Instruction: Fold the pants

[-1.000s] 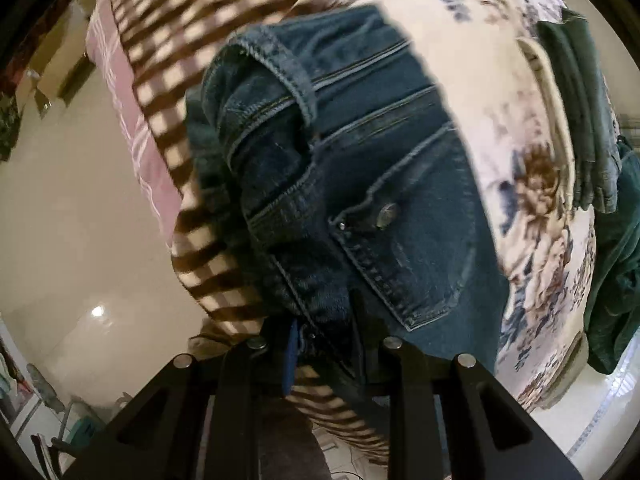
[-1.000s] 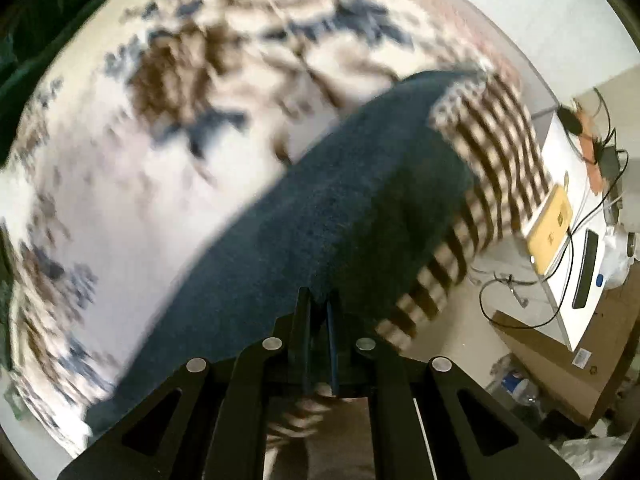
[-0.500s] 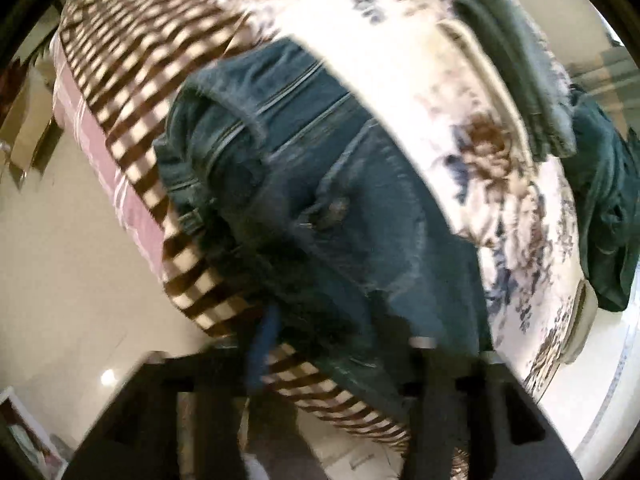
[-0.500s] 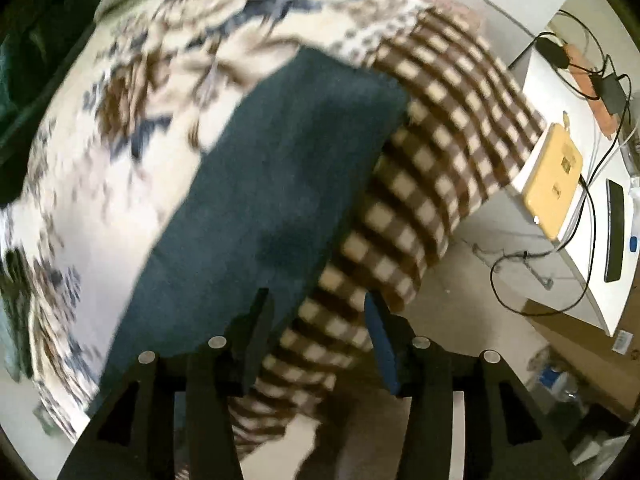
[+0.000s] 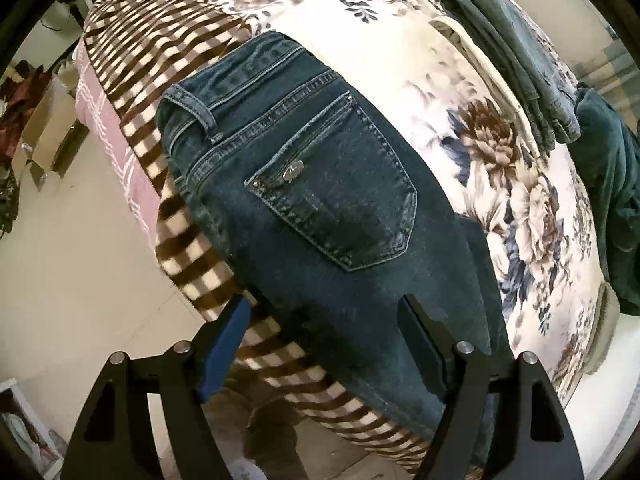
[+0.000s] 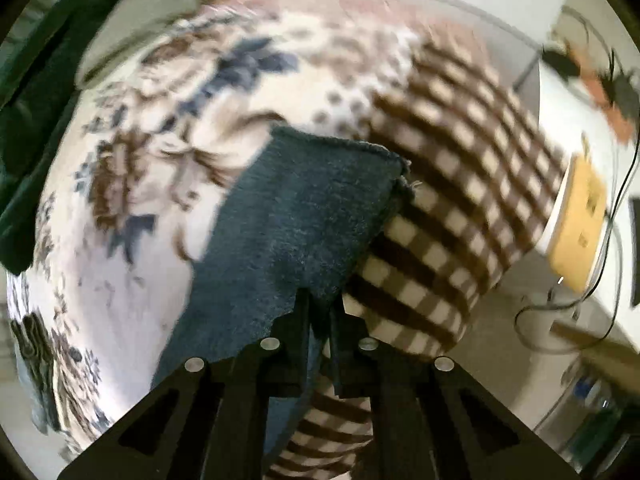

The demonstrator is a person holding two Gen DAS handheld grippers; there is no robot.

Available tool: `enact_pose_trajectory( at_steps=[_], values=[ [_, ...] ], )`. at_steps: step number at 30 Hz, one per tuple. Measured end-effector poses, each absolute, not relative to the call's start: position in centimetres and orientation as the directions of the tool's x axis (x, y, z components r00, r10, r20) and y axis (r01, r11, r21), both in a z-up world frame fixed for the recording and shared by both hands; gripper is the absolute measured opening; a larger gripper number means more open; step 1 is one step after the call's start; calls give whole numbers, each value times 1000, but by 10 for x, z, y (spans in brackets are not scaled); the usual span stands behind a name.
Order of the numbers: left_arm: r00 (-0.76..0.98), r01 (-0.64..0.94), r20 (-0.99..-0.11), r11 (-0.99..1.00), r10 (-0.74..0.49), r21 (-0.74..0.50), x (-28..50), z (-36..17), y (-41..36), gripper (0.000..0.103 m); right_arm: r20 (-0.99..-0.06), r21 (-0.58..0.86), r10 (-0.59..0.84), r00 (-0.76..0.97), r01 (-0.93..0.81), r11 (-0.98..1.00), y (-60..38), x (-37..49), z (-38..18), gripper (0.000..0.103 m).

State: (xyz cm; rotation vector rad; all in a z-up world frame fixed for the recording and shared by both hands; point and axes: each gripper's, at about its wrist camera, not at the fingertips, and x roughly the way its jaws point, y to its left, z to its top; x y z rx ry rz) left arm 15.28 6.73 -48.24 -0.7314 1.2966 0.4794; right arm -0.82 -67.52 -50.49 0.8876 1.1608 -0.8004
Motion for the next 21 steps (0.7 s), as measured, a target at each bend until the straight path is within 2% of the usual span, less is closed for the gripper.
enact_pose_trajectory(
  at_steps=[3, 4, 6, 9, 13, 17, 19, 20, 21],
  values=[
    [236, -690, -969, 690, -73, -220, 153, -480, 64, 75, -984, 89, -89, 156, 854, 512, -674, -3, -511, 9],
    [241, -689, -968, 688, -75, -225, 153, -480, 63, 75, -993, 42, -69, 94, 838, 544, -672, 3, -523, 15],
    [248, -696, -966, 679, -76, -232, 150, -483, 63, 75, -1000, 16, -2, 21, 821, 571, -667, 4, -540, 19],
    [248, -716, -964, 652, -98, -250, 143, -491, 70, 74, -997, 74, 32, 69, 800, 596, -642, 1, -523, 42],
    [244, -743, -965, 619, -101, -253, 135, -500, 93, 74, -982, 189, 106, 157, 775, 604, -582, -8, -496, 43],
    [267, -764, -960, 590, -81, -262, 132, -504, 120, 74, -924, 348, 347, 158, 724, 596, -484, -2, -505, 43],
    [305, -763, -946, 567, -106, -310, 134, -510, 133, 72, -893, 389, 428, 137, 712, 584, -439, 1, -515, 43],
    [348, -757, -929, 547, -123, -356, 135, -512, 141, 69, -882, 399, 454, 124, 708, 583, -417, 2, -522, 43],
    [377, -752, -917, 535, -129, -384, 136, -513, 147, 53, -873, 405, 474, 113, 708, 578, -396, 3, -529, 43]
  ],
)
